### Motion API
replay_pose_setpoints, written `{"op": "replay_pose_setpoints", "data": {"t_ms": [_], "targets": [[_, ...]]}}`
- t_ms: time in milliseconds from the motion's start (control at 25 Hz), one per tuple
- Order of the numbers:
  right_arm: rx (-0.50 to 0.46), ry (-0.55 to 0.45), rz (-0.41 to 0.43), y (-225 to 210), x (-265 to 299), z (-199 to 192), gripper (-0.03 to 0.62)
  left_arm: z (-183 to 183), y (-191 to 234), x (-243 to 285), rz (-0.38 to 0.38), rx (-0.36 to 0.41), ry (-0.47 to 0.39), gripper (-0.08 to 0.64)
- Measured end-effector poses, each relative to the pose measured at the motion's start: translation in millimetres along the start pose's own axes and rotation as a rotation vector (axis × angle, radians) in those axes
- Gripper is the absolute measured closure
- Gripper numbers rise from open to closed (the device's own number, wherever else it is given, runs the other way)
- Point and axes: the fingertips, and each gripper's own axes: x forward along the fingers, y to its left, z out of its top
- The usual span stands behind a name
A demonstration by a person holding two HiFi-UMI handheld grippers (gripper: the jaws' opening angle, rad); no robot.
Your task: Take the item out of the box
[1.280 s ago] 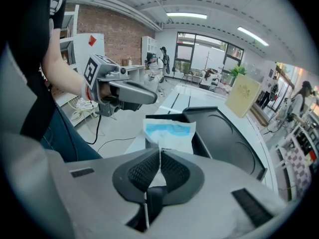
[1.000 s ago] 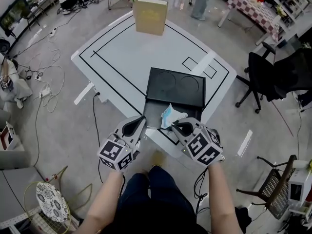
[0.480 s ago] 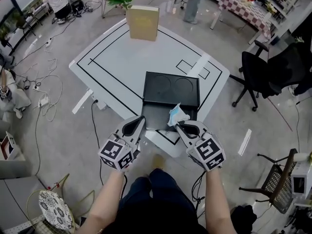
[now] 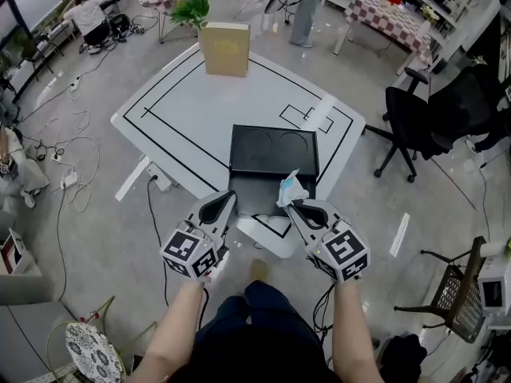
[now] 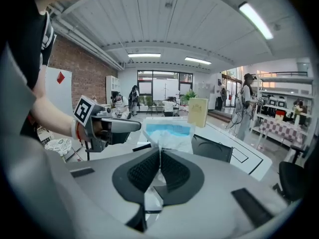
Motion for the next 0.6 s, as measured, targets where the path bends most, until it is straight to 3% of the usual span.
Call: {"op": "replay_pose_setpoints", "data": {"t_ms": [600], "targets": [[0.038, -0.1, -0.046, 4.0, -25.5, 25.2, 0.581, 29.1, -18.4, -4.1, -0.038, 0.015, -0.044, 0.552]]}}
